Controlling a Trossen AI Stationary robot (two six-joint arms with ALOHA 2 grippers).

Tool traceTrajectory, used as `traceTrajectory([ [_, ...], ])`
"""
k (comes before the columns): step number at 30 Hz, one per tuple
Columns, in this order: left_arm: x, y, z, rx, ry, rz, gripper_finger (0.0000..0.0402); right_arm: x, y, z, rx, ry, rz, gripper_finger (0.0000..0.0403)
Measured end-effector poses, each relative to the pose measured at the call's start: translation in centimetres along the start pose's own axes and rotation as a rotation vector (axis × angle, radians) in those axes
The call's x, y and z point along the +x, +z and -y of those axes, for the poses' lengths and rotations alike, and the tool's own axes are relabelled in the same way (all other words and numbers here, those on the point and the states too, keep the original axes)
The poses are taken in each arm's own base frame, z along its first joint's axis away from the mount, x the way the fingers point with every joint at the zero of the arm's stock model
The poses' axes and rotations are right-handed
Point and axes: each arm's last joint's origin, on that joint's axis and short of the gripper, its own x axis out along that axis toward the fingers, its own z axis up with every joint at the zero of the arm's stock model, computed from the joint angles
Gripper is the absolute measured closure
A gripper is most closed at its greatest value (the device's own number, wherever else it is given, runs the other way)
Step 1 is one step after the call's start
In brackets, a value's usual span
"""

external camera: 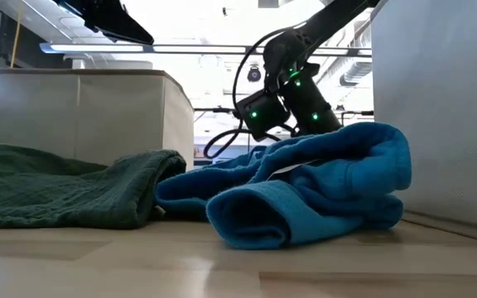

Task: Sort clothes
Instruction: Put the gray shorts into the bottom laundry organizer

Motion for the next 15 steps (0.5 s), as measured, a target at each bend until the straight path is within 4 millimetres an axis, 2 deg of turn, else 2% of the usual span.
traceTrajectory([
  [6, 0.0, -0.1, 0.0, -0.003, -0.001, -0.008, 0.0357, 0.2, -0.1, 0.0, -0.093, -0.02, -0.022, 0.036],
  [9, 0.0, -0.1, 0.0, -0.007, -0.002, -0.01, 0.0357, -0.2, -0.3, 0.0, -0.099, -0.03, 0.001, 0.0363],
  [11, 0.0, -0.1, 0.0, -0.007, -0.001, -0.01, 0.0357, -1.4, -0.9, -0.1, -0.078, -0.062, 0.069, 0.0363],
  [13, 0.0, -0.1, 0.0, -0.007, -0.001, -0.009, 0.0357, -3.2, -1.0, -0.4, -0.047, -0.109, 0.26, 0.0363],
  [15, 0.0, -0.1, 0.0, -0.007, -0.001, -0.009, 0.0357, -6.6, -1.4, -0.7, 0.018, -0.119, 0.527, 0.0363],
])
